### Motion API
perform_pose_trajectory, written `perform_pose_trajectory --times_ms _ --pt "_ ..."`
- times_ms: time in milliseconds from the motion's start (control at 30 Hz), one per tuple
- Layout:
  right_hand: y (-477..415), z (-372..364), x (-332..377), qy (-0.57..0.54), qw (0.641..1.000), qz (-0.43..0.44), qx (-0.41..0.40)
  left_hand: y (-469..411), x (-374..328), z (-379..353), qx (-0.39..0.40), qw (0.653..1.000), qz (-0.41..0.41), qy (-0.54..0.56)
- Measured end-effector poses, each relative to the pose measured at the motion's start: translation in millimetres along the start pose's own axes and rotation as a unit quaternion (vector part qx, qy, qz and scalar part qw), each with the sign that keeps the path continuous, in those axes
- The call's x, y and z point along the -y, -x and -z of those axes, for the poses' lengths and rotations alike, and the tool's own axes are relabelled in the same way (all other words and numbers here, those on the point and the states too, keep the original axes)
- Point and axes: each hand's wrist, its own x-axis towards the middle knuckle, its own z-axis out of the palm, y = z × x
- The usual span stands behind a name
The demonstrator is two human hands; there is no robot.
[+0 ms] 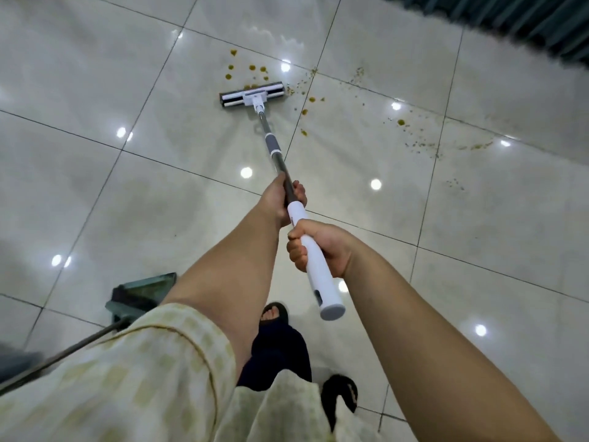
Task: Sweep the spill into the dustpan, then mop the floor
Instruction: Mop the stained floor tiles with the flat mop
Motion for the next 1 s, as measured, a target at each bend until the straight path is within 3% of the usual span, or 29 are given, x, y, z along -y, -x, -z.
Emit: perform_pose_trajectory --times_ms 167,367,600,767,1000 --pt "15 5 -42 -0.068 0.997 0.021 -0.026 15 30 20 0.001 0.999 0.039 -0.001" --pt "51 6 -94 -0.13 0.991 0.009 0.017 42 58 36 -0.018 1.0 0.002 0.0" --pt "100 30 -150 -0.098 0.995 -0.002 0.035 81 121 53 -0.055 0.997 -0.026 -0.055" --pt "132 43 -141 -0.087 0.995 0.024 0.045 100 140 26 -0.066 0.987 -0.084 -0.117" --pt "120 31 -100 -0.055 0.997 0.041 0.041 89 101 1 -0.084 0.978 -0.084 -0.17"
